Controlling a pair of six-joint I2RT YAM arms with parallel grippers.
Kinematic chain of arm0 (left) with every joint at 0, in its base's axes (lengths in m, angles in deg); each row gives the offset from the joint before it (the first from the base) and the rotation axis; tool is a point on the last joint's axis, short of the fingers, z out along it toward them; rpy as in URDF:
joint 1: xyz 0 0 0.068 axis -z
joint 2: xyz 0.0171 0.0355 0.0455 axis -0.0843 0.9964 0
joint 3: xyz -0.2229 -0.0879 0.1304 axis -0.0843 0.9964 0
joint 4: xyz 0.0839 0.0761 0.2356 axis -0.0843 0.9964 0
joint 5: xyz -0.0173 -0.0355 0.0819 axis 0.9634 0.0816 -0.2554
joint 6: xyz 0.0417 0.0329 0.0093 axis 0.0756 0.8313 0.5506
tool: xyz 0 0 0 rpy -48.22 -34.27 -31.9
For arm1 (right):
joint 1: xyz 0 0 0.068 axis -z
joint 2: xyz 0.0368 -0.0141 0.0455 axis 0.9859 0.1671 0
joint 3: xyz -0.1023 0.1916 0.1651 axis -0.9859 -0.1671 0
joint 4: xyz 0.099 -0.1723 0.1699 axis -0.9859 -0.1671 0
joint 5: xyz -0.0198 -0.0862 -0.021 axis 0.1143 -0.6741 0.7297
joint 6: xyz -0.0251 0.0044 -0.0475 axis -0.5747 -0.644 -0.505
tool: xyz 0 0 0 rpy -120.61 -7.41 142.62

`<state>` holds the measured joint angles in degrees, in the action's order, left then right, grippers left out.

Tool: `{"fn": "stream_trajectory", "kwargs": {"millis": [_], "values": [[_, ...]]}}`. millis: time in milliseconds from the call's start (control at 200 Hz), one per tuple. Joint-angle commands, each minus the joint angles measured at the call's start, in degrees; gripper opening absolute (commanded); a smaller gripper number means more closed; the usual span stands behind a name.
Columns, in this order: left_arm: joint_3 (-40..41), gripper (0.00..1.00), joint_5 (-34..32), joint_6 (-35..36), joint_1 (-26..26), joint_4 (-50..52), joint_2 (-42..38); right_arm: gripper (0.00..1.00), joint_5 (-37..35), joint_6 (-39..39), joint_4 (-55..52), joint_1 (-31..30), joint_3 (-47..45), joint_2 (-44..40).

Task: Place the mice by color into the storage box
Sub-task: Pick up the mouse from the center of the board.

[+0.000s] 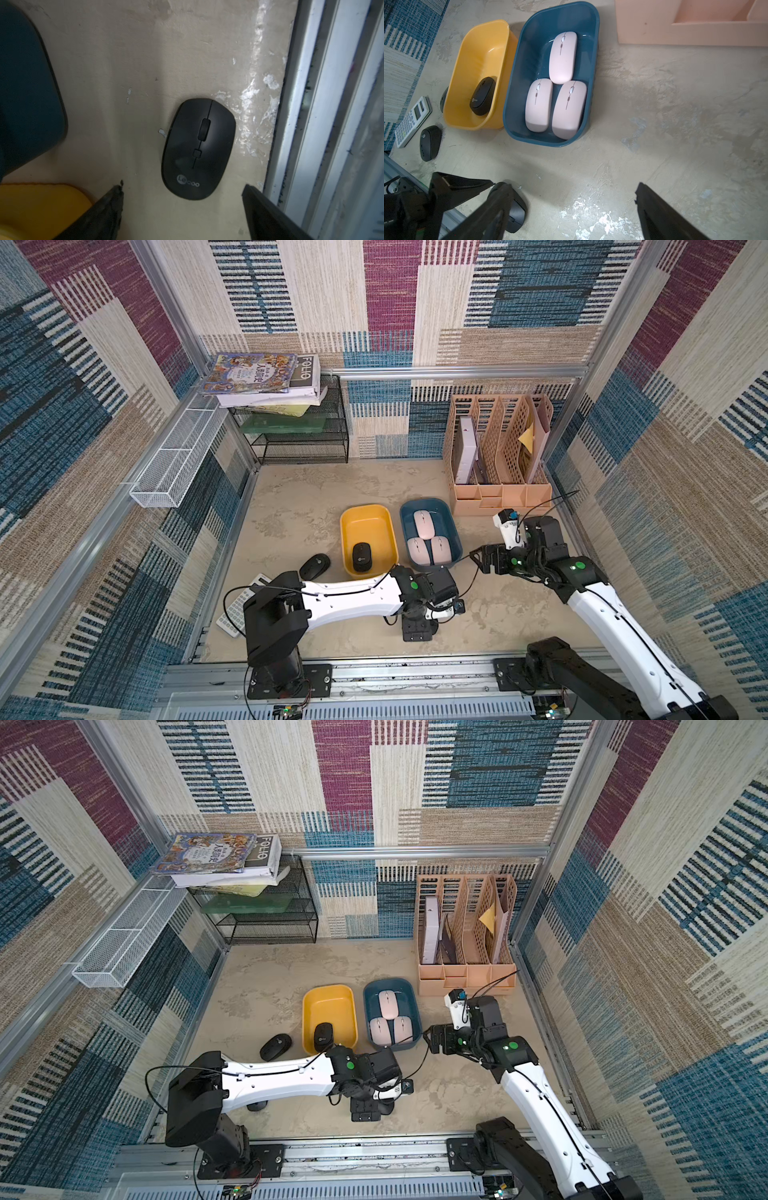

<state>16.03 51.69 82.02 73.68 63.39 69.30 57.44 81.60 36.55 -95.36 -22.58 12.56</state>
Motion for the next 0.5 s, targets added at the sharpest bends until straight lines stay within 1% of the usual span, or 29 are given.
{"fn": "stream_trajectory", "kwargs": {"millis": [0,160,351,441,496], "values": [[0.4,0.94,0.7,2.8,0.0,0.1,1.3,0.96,1.4,-0.6,1.4,0.0,-0.3,-0.6],[0.5,0.94,-0.6,4.0,0.0,-1.3,3.2,0.96,1.9,-0.7,1.8,0.0,-0.7,-0.5],[-0.5,0.93,-0.2,4.2,-0.1,-2.2,5.0,0.96,2.9,-1.0,1.6,0.0,-0.6,-0.1],[-0.5,0.91,0.2,4.3,-0.2,-2.3,5.8,0.96,3.1,-1.1,1.7,-0.1,-0.7,-0.1],[-0.5,0.88,0.8,4.2,-0.2,-2.1,6.3,0.96,3.2,-1.2,1.9,-0.1,-0.8,-0.2]]}}
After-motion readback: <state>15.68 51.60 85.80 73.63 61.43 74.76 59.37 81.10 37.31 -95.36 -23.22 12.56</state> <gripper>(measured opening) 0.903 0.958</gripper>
